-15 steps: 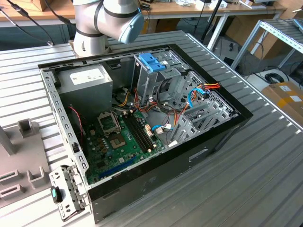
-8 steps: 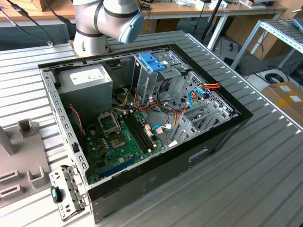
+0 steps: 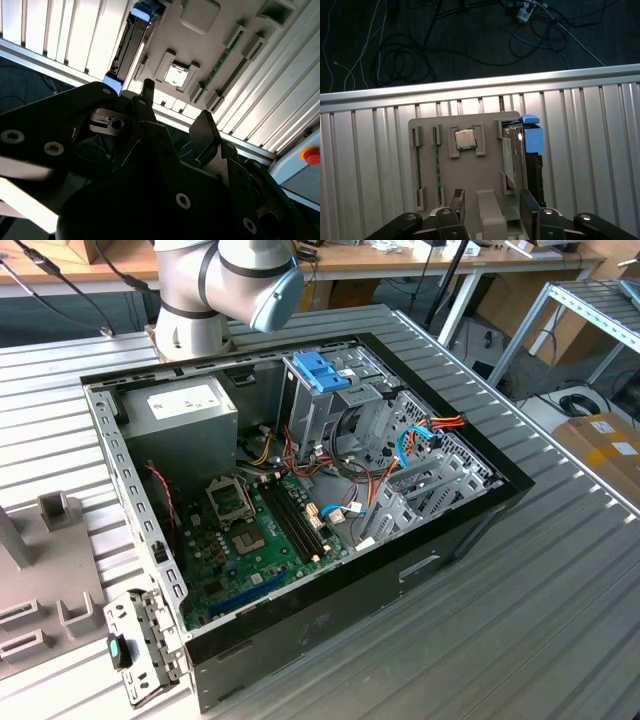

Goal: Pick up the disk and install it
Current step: 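Pick up the disk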

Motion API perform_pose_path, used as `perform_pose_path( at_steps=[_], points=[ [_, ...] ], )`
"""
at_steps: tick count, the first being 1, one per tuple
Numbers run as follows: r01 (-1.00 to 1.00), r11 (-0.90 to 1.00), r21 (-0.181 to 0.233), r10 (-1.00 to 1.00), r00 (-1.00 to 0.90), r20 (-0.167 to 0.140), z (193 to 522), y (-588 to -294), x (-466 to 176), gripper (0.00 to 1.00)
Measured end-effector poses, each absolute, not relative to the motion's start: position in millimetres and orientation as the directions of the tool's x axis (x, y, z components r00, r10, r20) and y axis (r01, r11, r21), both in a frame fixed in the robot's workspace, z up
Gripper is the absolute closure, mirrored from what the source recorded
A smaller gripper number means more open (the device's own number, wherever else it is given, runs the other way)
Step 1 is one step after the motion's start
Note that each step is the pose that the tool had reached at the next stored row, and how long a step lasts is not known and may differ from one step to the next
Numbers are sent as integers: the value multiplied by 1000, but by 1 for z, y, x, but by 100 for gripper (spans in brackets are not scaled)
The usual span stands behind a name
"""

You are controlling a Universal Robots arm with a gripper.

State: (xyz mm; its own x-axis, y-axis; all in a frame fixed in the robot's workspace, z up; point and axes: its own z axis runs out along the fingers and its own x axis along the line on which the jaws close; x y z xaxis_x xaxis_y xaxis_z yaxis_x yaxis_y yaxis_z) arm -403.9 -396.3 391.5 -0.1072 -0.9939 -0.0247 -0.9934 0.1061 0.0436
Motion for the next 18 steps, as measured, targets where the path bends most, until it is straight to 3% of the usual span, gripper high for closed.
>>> perform_pose_path(
  at_steps=[18],
  points=[
    [-993,106,44,-994,-107,-29,384,-393,-404,44]
  ],
)
